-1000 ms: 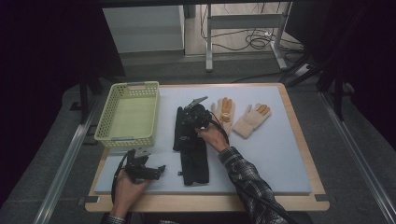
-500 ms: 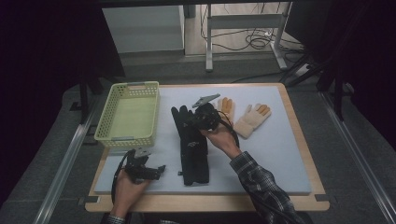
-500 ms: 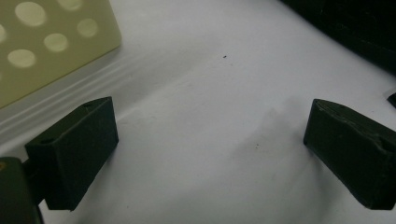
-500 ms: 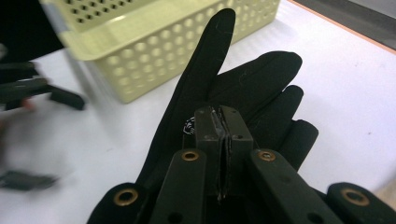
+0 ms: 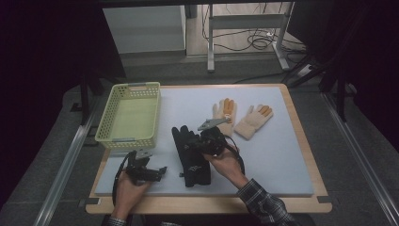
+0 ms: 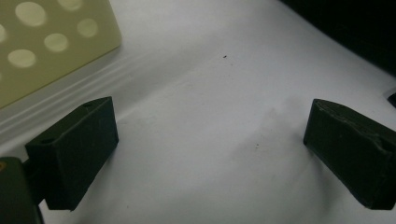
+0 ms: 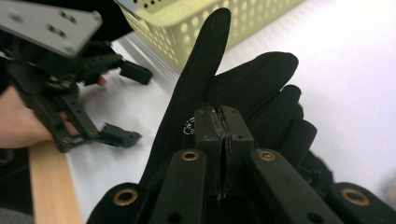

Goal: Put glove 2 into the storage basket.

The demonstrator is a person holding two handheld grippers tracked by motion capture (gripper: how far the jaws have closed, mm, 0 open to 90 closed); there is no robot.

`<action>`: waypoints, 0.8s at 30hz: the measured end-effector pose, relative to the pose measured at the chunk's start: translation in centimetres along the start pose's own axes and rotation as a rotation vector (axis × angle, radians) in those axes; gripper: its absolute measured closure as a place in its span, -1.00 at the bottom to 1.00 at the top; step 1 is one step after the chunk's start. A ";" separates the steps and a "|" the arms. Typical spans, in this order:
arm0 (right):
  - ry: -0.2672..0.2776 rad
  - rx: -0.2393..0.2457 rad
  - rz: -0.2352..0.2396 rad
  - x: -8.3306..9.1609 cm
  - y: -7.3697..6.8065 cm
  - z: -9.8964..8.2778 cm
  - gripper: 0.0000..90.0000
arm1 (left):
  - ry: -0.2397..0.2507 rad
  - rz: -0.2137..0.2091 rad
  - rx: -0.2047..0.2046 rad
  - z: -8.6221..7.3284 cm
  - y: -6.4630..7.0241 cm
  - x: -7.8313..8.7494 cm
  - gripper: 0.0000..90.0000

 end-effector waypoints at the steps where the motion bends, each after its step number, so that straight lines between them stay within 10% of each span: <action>1: -0.005 -0.007 -0.007 -0.4 0.1 -0.4 0.92 | -0.001 0.000 -0.002 0.0 0.0 0.0 -0.93; 7: -0.060 0.000 -0.053 -2.3 1.1 -2.8 0.88 | -0.003 0.000 -0.004 0.0 0.0 0.0 -0.93; 10: -0.089 0.045 -0.062 -3.0 0.9 -4.0 0.57 | -0.003 0.000 -0.004 0.0 0.0 0.0 -0.93; 17: -0.048 0.107 -0.095 -1.1 1.3 -3.3 0.45 | -0.003 0.001 -0.004 0.0 0.0 0.0 -0.93; 24: -0.033 0.066 -0.120 0.2 2.9 -3.4 0.47 | -0.003 0.001 -0.004 0.0 0.0 0.0 -0.93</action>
Point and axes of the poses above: each handheld gripper's, and its own axes: x roughly backward along the jaws, z roughly out of its top, y roughly to its right, the point moved 5 cm from there along -x, roughly forward along the jaws, and after that the axes turned 1 degree about -x, right-handed, at the moved point
